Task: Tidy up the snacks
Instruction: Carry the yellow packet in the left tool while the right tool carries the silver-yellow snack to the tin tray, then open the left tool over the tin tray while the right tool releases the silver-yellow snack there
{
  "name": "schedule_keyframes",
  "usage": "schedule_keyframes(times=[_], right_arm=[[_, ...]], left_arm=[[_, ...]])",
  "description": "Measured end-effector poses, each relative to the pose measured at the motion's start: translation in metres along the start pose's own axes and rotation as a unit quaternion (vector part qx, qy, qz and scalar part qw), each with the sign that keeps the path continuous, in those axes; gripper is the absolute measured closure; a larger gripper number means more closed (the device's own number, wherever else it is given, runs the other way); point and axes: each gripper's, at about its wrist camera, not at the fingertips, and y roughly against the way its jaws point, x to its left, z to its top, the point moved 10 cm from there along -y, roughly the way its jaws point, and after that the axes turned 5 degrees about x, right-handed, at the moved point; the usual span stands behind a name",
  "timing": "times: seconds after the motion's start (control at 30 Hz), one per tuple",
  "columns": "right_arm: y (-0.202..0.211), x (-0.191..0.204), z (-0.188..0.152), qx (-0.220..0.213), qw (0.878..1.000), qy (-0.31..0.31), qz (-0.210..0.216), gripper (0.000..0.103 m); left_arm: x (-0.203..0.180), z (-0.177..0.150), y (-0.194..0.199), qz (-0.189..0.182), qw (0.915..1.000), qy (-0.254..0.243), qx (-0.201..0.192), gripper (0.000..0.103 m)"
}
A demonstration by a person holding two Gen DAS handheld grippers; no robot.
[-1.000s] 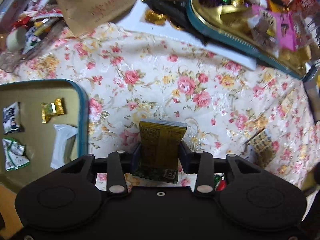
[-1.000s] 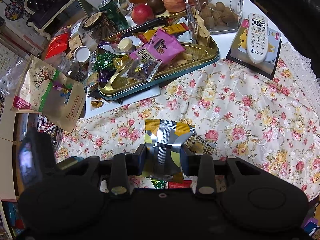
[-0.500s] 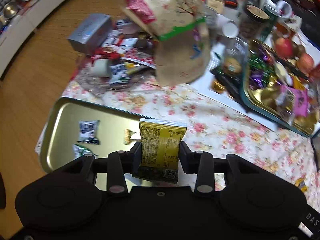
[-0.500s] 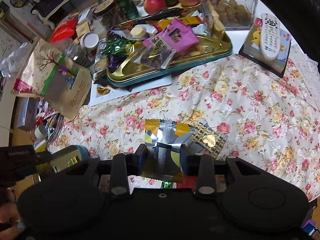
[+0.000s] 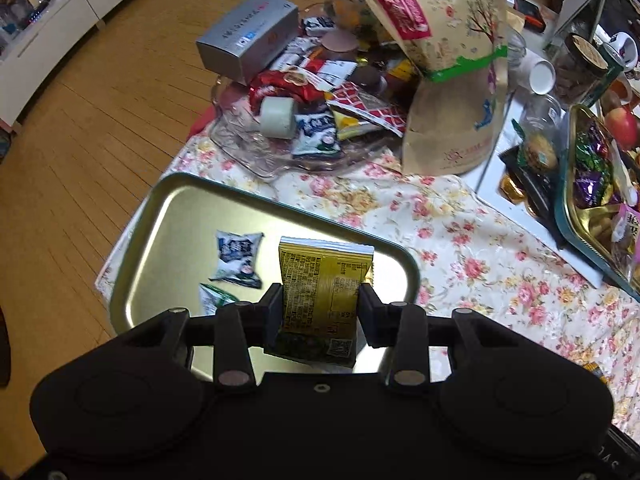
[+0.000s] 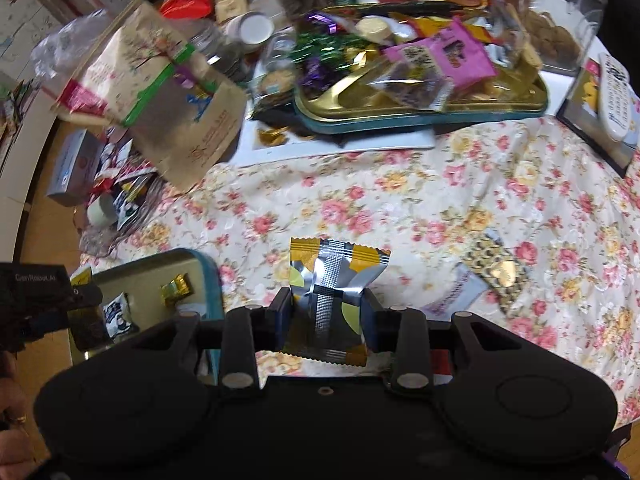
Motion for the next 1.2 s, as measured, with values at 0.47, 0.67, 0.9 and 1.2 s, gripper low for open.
schedule_keyframes(times=[0.47, 0.67, 0.9, 1.2], right_arm=[[-0.029, 0.089, -0.036, 0.039, 0.996, 0.081, 0.027, 0.066], [-0.033, 0.106, -0.044, 0.048, 0.994, 0.092, 0.039, 0.066], [-0.032, 0.130, -0.050, 0.048, 0.991, 0.113, 0.056, 0.066], [-0.038, 0.145, -0.057, 0.052, 0.988, 0.130, 0.061, 0.066]], left_arm=[[0.078, 0.022, 0.005, 0.014, 0.9974, 0.069, -0.018, 0.055], [0.105, 0.026, 0.005, 0.054, 0.9948, 0.083, -0.024, 0.055], [0.120, 0.029, 0.008, 0.056, 0.9937, 0.093, -0.029, 0.055], [0.127, 0.028, 0.007, 0.053, 0.9929, 0.105, -0.019, 0.055]])
